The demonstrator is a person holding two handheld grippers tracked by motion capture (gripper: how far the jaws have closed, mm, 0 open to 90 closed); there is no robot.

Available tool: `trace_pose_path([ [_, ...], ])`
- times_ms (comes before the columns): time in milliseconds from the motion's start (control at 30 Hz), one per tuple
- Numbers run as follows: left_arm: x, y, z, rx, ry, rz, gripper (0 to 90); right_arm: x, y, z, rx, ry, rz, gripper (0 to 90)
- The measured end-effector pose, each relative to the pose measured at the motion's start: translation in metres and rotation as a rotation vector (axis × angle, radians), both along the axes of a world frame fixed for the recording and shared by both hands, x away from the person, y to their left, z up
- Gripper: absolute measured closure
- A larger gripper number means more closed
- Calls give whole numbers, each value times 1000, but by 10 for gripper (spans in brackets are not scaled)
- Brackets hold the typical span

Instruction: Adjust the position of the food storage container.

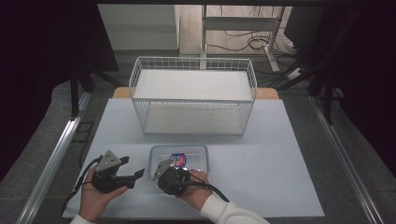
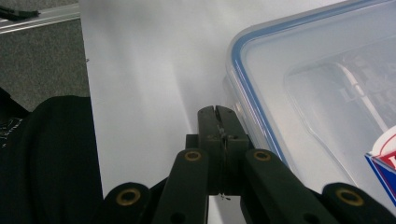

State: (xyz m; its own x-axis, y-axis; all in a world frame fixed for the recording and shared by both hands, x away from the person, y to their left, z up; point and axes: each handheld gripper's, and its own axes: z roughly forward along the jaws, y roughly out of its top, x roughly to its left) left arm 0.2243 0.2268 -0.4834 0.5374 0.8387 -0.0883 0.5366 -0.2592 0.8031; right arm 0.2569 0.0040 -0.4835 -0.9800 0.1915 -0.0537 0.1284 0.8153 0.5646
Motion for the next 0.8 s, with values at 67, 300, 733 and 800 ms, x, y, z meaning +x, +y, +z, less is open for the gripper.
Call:
trace_pose_path([
  [67,0,1,1,-3,-3,2,244,-2,-2,2,10,26,1,892],
  [300,0,1,1,-7,-1,-1,242,-15,-51,31,88,14,-40,892],
  [733,1,-1,-1,-13,10,2,240,11,-186,39,258,37,-376,735],
  [800,1,-2,-1,-17,13,1,240,15,-197,33,308,54,-438,491],
])
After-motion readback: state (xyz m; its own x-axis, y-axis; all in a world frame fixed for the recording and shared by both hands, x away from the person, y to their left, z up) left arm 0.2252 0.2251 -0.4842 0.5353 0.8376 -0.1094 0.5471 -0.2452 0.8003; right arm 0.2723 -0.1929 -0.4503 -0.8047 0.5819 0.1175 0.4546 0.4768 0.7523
